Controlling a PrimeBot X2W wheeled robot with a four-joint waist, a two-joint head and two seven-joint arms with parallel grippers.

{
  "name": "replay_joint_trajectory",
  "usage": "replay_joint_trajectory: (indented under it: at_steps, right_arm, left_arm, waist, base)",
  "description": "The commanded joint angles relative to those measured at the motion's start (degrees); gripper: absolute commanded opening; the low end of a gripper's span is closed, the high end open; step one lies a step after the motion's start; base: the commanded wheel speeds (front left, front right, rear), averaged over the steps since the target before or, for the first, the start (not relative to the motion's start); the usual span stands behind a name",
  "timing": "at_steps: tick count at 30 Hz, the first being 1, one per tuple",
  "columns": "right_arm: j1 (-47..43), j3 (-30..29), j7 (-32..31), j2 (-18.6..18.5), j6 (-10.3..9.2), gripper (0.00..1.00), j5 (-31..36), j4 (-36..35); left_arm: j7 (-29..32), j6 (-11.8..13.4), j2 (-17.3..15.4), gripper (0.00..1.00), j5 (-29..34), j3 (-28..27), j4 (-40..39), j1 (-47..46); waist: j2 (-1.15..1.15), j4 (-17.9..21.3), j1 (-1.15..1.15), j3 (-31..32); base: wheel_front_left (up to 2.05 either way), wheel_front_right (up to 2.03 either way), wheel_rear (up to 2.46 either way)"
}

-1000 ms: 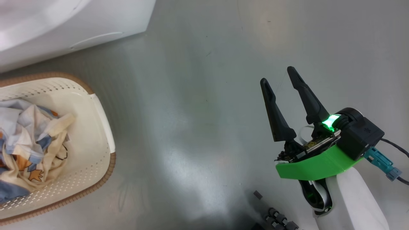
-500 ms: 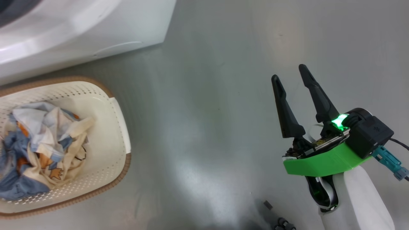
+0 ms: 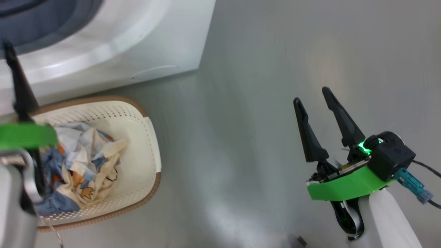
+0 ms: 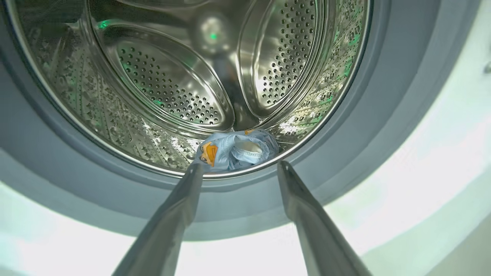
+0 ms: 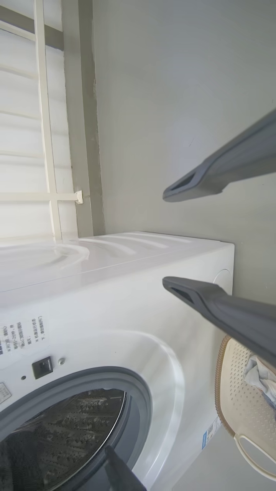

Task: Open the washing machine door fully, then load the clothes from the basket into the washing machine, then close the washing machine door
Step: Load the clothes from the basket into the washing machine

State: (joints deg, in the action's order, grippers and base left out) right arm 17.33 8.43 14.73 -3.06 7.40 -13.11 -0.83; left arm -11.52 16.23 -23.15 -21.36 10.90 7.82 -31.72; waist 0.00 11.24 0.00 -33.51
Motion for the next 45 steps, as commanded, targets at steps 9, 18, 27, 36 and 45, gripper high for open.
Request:
replay_joint_trajectory:
  at_steps: [9, 18, 27, 36, 45]
  right_arm:
    - [-5.21, -2.21, 0.27, -1.67, 0.09, 1.00, 2.27, -0.67]
    - [-10.14, -4.34, 0.27, -2.53, 0.09, 1.00, 3.63, 0.22]
    - [-15.52, -5.12, 0.16, -2.43, 0.09, 1.00, 4.60, 1.26]
    - [-19.33, -5.43, -1.62, -1.83, 0.09, 1.00, 5.23, 0.01]
    - [-21.50, -5.62, -2.85, -1.28, 0.09, 1.00, 5.52, -1.55]
  left_arm:
    - [-2.70, 4.06, 3.04, 1.00, -0.30, -0.86, -10.96, 15.28]
    - [-3.39, 3.92, 4.99, 1.00, 0.58, -0.36, -12.45, 25.55]
    - [-3.46, 1.97, 6.66, 1.00, 1.17, 0.29, -13.02, 32.93]
    - [-3.47, -0.25, 7.55, 1.00, 1.35, 0.86, -11.17, 37.20]
    - [-3.47, -1.52, 7.96, 1.00, 0.99, 0.91, -10.63, 38.47]
  waist:
    - [0.00, -5.34, 0.00, 8.10]
    - [0.00, -8.32, 0.00, 16.81]
    - [0.00, -10.73, 0.00, 25.14]
    - [0.00, -11.64, 0.00, 30.75]
    - [0.00, -12.04, 0.00, 32.89]
  base:
    - [0.00, 0.00, 0.00]
    - [0.00, 0.00, 0.00]
    - [0.00, 0.00, 0.00]
    - [0.00, 0.00, 0.00]
    - [0.00, 0.00, 0.00]
